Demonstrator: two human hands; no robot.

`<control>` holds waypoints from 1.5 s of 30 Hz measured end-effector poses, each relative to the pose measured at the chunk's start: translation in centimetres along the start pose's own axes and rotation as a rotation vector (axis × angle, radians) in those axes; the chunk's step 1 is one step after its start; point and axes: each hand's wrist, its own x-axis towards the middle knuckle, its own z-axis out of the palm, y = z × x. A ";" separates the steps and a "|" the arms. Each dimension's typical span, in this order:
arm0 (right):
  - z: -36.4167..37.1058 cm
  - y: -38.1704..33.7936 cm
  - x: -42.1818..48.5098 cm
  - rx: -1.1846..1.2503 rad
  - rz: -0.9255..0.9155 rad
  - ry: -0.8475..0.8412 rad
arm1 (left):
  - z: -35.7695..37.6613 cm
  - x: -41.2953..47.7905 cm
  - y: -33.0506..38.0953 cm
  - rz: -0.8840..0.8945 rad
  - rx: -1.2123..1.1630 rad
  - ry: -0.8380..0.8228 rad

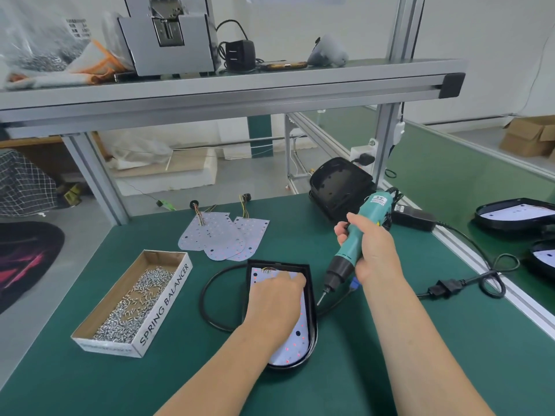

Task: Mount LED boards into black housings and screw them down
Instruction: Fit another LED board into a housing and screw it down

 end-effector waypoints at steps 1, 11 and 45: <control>-0.1 0.0 0.0 -0.030 0.006 -0.002 | -0.1 -0.2 0.0 0.014 0.026 -0.011; -0.1 0.4 -0.4 0.127 0.077 -0.039 | -0.5 0.5 -1.8 -0.131 -0.471 -0.090; 4.0 0.5 -2.4 0.229 -0.370 0.212 | -2.8 -1.3 -2.0 -0.798 -2.280 -0.253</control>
